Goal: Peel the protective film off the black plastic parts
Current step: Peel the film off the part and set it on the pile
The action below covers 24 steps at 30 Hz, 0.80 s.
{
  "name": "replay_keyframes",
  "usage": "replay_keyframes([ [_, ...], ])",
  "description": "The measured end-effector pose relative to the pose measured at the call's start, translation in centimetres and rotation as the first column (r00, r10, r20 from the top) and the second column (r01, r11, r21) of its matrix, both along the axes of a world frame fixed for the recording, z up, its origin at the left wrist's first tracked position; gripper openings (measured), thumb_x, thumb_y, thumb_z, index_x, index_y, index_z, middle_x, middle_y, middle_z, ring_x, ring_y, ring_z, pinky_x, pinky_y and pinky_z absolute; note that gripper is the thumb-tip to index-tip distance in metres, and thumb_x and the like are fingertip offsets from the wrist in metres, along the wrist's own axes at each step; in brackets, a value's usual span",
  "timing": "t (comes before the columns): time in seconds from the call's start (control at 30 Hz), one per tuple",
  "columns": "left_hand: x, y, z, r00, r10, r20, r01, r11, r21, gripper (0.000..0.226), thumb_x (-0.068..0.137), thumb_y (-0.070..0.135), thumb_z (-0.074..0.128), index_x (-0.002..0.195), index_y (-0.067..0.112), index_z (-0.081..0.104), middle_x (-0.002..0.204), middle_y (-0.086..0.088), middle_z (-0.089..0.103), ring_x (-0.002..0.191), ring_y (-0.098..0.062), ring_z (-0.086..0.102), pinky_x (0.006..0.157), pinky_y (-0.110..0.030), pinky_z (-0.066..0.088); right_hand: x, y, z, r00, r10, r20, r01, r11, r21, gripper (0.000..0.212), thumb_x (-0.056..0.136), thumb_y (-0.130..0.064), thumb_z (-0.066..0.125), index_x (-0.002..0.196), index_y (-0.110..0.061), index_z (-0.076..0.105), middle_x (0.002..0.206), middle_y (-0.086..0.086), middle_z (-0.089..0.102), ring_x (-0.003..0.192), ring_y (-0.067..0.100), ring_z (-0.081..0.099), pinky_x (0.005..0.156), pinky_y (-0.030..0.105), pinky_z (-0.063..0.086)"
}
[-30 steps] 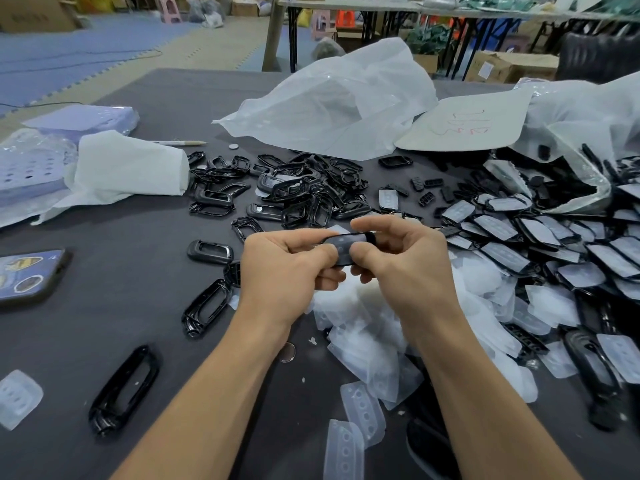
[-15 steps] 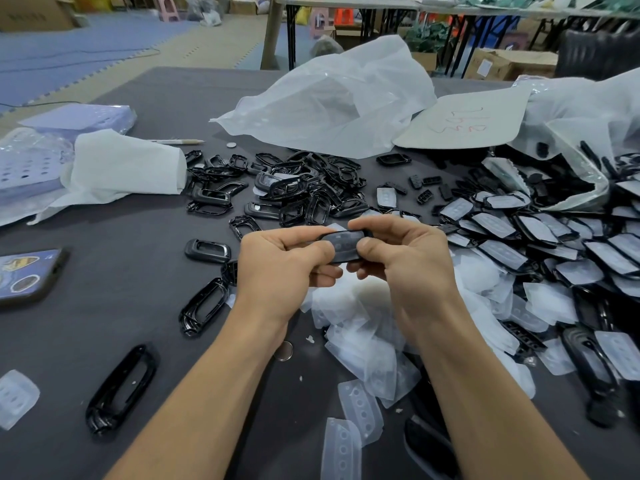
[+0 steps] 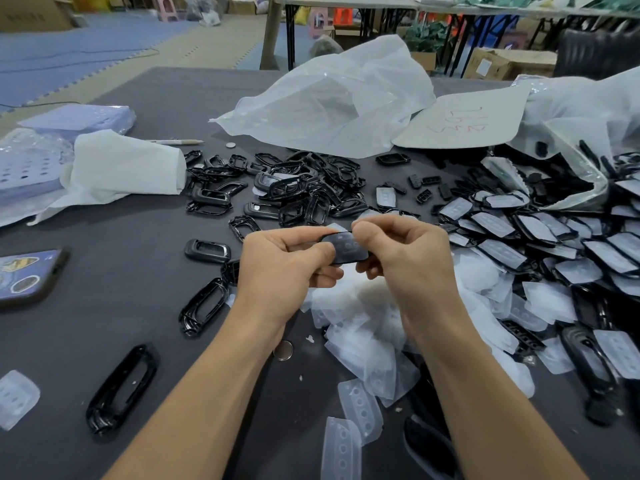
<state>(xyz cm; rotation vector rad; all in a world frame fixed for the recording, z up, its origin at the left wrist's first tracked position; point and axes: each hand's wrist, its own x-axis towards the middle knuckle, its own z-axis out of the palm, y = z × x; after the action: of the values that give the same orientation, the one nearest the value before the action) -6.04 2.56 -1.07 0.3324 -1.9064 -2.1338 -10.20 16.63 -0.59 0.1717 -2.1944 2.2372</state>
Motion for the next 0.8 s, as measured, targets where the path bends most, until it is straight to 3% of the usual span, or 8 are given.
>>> replay_keyframes([
  [0.1, 0.14, 0.03, -0.02, 1.000, -0.016, -0.010, 0.016, 1.000, 0.000, 0.039, 0.088, -0.011, 0.070, 0.077, 0.024, 0.084, 0.071, -0.013, 0.077, 0.053, -0.019, 0.071, 0.052, -0.024, 0.056, 0.07, -0.15, -0.12, 0.999, -0.004, -0.043, 0.004, 1.000, 0.017, 0.024, 0.084, 0.004, 0.075, 0.071, -0.016, 0.076, 0.062, 0.004, 0.071, 0.048, 0.014, 0.058, 0.048, 0.022, 0.046],
  [0.3, 0.00, -0.11, -0.18, 1.000, -0.020, -0.001, 0.020, 1.000, 0.002, 0.032, 0.087, -0.009, 0.071, 0.080, 0.020, 0.084, 0.071, -0.012, 0.077, 0.052, -0.018, 0.069, 0.051, -0.024, 0.055, 0.10, -0.19, -0.20, 0.996, -0.002, -0.089, 0.000, 1.000, -0.019, 0.030, 0.087, 0.005, 0.074, 0.069, -0.019, 0.076, 0.060, 0.005, 0.070, 0.044, 0.017, 0.058, 0.045, 0.023, 0.046],
  [0.47, 0.06, 0.14, -0.20, 0.999, -0.023, -0.026, 0.021, 0.998, -0.063, 0.015, 0.091, 0.007, 0.076, 0.085, 0.018, 0.084, 0.074, -0.009, 0.078, 0.052, -0.019, 0.066, 0.051, -0.025, 0.054, 0.17, -0.17, -0.44, 0.995, -0.001, -0.102, -0.001, 1.000, -0.018, 0.025, 0.087, 0.006, 0.073, 0.072, -0.014, 0.076, 0.062, 0.008, 0.071, 0.045, 0.019, 0.059, 0.045, 0.024, 0.046],
  [0.57, -0.09, 0.14, -0.36, 1.000, 0.003, -0.022, -0.005, 0.996, -0.091, 0.026, 0.091, 0.002, 0.074, 0.076, 0.021, 0.084, 0.068, -0.008, 0.076, 0.048, -0.017, 0.065, 0.049, -0.023, 0.052, 0.30, -0.21, -0.34, 0.996, 0.055, -0.070, -0.056, 0.998, -0.021, 0.018, 0.087, 0.007, 0.070, 0.076, -0.007, 0.076, 0.063, 0.011, 0.072, 0.046, 0.020, 0.060, 0.045, 0.024, 0.047],
  [0.73, -0.16, 0.05, -0.34, 0.999, 0.035, -0.018, -0.036, 0.996, -0.085, 0.027, 0.088, -0.001, 0.075, 0.073, 0.019, 0.083, 0.064, -0.011, 0.075, 0.045, -0.019, 0.065, 0.047, -0.024, 0.052, 0.01, 0.40, 0.12, 0.989, 0.138, 0.051, -0.130, 0.983, -0.129, 0.030, 0.089, 0.013, 0.053, 0.079, -0.001, 0.078, 0.064, 0.015, 0.071, 0.047, 0.024, 0.062, 0.044, 0.027, 0.050],
  [0.8, -0.19, 0.02, -0.29, 0.999, 0.034, -0.019, -0.035, 0.996, -0.083, 0.028, 0.088, -0.002, 0.075, 0.072, 0.020, 0.083, 0.065, -0.011, 0.075, 0.045, -0.020, 0.065, 0.047, -0.024, 0.053, 0.08, 0.40, 0.13, 0.990, 0.134, 0.044, -0.128, 0.984, -0.122, 0.028, 0.089, 0.011, 0.055, 0.081, -0.002, 0.078, 0.065, 0.016, 0.071, 0.049, 0.024, 0.063, 0.046, 0.027, 0.051],
])
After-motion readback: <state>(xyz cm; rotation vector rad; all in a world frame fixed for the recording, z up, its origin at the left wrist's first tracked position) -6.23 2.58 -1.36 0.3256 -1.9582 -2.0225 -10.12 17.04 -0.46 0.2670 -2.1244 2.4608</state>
